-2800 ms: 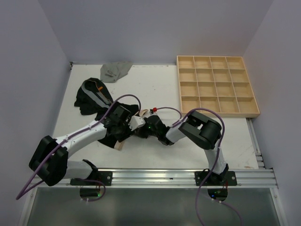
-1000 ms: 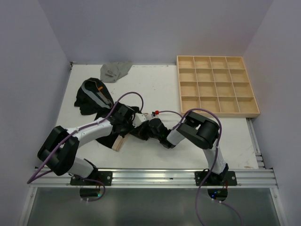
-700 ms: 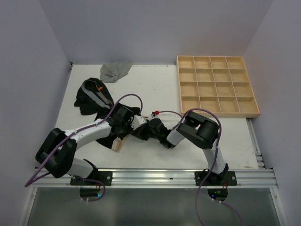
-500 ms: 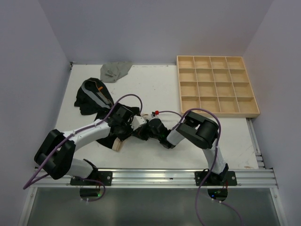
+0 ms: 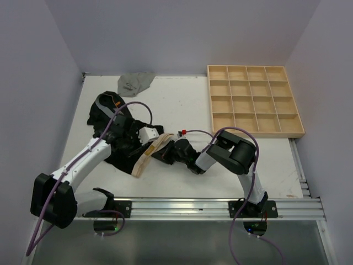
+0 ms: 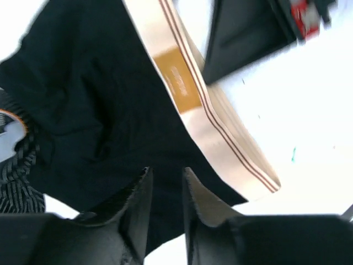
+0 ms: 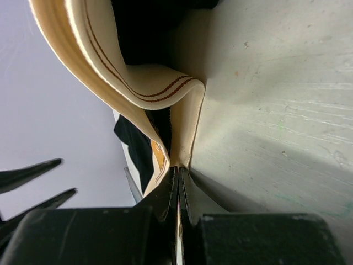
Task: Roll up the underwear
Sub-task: Flatten the underwear
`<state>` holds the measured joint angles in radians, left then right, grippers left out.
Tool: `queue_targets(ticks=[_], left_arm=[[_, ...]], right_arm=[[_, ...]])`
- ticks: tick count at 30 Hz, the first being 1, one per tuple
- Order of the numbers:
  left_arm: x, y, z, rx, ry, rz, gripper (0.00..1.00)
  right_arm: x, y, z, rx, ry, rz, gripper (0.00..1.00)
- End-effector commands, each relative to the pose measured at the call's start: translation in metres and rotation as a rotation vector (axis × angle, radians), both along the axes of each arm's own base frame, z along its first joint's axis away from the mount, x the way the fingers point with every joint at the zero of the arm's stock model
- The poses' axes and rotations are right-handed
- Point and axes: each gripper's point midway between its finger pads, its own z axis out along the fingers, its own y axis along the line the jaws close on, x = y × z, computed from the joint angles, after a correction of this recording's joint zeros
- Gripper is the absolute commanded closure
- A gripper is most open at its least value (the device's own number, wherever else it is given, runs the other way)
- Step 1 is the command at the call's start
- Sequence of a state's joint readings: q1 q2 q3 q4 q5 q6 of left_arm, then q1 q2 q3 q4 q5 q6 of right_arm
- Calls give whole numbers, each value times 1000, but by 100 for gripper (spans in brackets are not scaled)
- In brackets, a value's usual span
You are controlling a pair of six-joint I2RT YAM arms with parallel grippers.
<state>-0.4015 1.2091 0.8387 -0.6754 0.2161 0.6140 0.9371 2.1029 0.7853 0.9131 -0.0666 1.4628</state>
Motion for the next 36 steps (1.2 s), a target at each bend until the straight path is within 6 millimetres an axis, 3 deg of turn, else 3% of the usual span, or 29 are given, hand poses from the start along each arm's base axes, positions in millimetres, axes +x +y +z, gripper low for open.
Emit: queue_targets(ticks=[1, 9, 15, 20, 23, 28, 29, 32, 33, 35, 36], left_arm=[[-42, 15, -25, 60, 115, -188, 70], [-64, 18, -62, 62, 177, -249, 78], [-95, 24, -92, 103, 268, -336, 80], [-111, 25, -93, 130, 308, -439, 81], [-120, 17, -86, 110, 316, -534, 78], [-113, -35, -44, -96, 274, -602, 62], [-105, -47, -29, -140, 252, -585, 56], [-84, -65, 6, -245, 205, -503, 56], [-69, -70, 24, -289, 163, -481, 56], [-43, -60, 35, -300, 124, -384, 57], [-24, -44, 33, -259, 94, -307, 57]], right_arm=[[-17, -30, -65, -211, 94, -14, 100], [-16, -30, -63, -212, 90, -17, 100], [-15, -31, -65, -217, 91, -19, 100], [-12, -30, -62, -216, 85, -19, 100], [-6, -26, -56, -213, 69, -12, 100], [13, -14, -35, -258, -16, 48, 100], [19, -12, -21, -258, -46, 55, 100], [30, -24, -4, -333, -103, 70, 100], [38, -30, 16, -333, -140, 48, 100], [35, -46, 18, -401, -152, 68, 100], [35, -52, 24, -416, -168, 75, 100]])
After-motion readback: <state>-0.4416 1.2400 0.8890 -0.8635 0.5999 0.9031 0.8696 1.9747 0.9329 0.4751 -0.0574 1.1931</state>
